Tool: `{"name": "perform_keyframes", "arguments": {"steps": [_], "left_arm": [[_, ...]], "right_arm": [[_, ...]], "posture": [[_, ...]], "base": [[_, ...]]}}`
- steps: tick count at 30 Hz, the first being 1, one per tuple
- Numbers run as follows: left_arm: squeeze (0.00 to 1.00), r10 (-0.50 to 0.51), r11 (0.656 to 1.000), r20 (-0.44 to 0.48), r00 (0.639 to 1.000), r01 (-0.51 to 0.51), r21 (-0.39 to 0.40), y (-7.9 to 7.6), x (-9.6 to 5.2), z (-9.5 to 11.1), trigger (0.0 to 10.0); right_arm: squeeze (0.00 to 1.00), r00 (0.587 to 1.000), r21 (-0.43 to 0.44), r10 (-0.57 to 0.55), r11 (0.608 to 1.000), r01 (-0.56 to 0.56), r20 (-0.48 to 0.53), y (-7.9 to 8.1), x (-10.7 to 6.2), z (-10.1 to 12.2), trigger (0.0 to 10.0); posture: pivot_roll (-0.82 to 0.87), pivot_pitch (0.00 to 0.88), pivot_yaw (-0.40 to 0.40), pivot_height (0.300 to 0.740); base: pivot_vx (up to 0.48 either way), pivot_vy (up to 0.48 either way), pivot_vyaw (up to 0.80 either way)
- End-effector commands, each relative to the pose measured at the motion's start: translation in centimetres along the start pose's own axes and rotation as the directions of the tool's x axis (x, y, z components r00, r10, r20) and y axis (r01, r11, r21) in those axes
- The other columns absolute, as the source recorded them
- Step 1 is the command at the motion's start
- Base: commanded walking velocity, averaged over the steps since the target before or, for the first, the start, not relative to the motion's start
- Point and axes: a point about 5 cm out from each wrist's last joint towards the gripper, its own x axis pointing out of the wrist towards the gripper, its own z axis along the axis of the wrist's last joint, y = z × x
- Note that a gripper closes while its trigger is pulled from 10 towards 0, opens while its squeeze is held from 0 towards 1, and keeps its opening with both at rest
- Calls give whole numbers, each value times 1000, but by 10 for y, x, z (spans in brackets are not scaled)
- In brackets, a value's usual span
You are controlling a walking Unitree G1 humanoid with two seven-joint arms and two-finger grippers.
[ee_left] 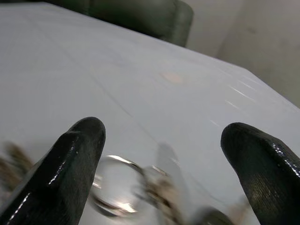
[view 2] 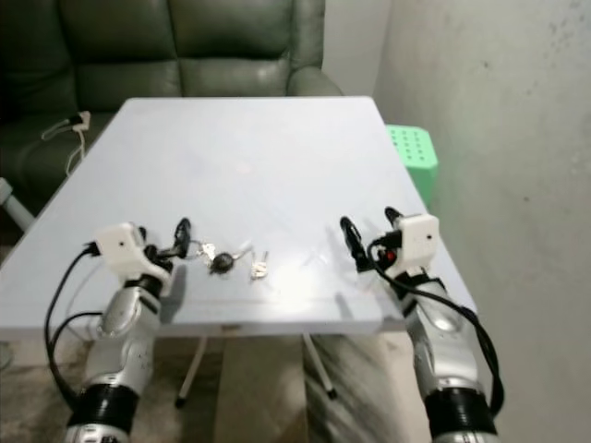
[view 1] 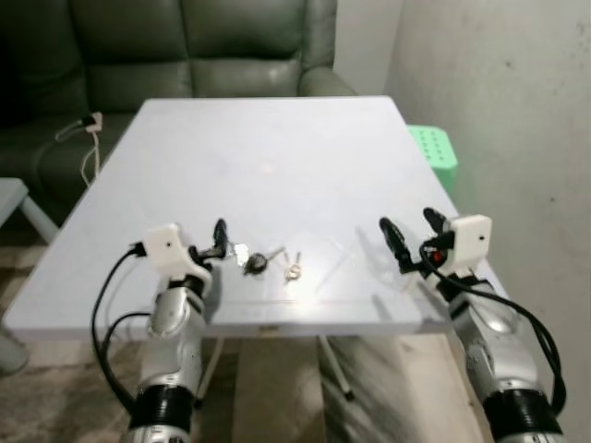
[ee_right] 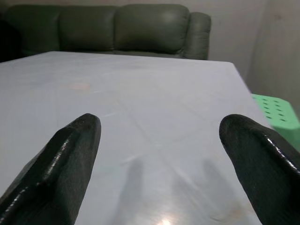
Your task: Hang keys on a hook
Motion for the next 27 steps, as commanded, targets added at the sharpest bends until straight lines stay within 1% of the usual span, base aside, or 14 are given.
{"name": "perform_keyframes", "arguments": {"steps": [1,3,10,15,20,24,27], "left_arm": [[0,11,999,8,1000,-11,37,5,-5,2,10000],[0,5,1000,4,1000,-5,29,2,-7,-1,10000],[0,-40,998,-15,999,41,51,-14,-20,-10,10000],[0,-45,998,-14,999,46,41,-20,-27,-13,10000],[0,-29,999,-18,999,30,39,-18,-30,-15,10000],[0,-7,1000,-16,1000,7,-2,-15,-30,-14,10000],[0,-4,1000,-17,1000,4,-8,-14,-30,-13,10000]], "right_arm": [[0,999,-10,48,999,-48,-15,4,4,0,10000],[0,998,-15,60,998,-61,-26,4,5,0,10000],[0,992,-38,115,992,-117,-52,-2,12,2,10000],[0,987,-50,144,988,-148,-73,-5,19,3,10000],[0,985,-59,156,985,-160,-72,-4,22,5,10000],[0,984,-61,162,984,-166,-72,-4,23,5,10000],[0,984,-61,161,984,-166,-71,-4,22,4,10000]], "posture": [[-9,0,-49,740],[-9,0,-49,740],[10,0,-65,740],[29,0,-82,740],[32,0,-88,740],[30,1,-98,740],[25,2,-98,740]], "base": [[0,0,0],[0,0,0],[0,0,0],[0,0,0],[0,0,0],[0,0,0],[0,0,0]]}}
